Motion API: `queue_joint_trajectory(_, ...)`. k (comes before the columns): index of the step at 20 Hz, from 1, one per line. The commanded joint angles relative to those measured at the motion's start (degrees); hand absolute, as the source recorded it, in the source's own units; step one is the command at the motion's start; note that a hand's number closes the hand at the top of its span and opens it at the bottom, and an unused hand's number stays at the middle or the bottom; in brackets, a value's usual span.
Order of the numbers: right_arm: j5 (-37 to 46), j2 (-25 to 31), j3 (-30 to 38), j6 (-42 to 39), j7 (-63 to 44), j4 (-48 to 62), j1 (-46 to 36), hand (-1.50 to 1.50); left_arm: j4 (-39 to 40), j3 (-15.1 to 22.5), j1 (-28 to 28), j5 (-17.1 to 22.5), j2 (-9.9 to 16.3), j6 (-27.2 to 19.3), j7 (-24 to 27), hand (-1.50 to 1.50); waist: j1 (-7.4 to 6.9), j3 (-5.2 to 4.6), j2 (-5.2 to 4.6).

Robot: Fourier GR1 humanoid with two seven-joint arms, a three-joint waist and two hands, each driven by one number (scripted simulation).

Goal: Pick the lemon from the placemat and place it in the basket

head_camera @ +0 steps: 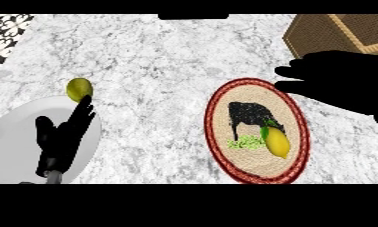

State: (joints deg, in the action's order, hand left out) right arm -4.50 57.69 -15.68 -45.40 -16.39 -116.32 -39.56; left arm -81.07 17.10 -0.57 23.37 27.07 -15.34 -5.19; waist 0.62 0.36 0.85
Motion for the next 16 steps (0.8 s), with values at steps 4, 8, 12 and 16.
queue_joint_trajectory(4, -7.3, 8.4, 6.0, -12.1, 1.6, 2.3, -3.9, -1.5, 3.6, 2.1, -2.5, -0.7, -1.3, -1.0, -5.4, 0.0, 0.08, -0.42, -0.69)
queue_joint_trajectory(8, -7.8, 8.1, 5.9, -13.5, 2.0, 5.5, -5.2, -1.5, 4.8, 2.6, -4.0, -1.6, -2.2, -0.1, -3.3, 0.0, -0.73, -0.49, -0.92)
queue_joint_trajectory(12, -5.0, 2.8, 1.9, -9.1, -0.9, 2.3, -1.5, -1.5, 3.7, 0.6, -3.5, -0.5, 0.1, 2.5, -4.6, 0.0, -1.02, -0.44, -0.94)
queue_joint_trajectory(16, 1.7, -1.0, 1.1, -7.9, 1.7, 2.4, 2.9, -1.5, 2.6, 0.2, -3.2, -0.9, -0.2, 2.4, -5.1, 0.0, -1.38, -0.32, -1.12)
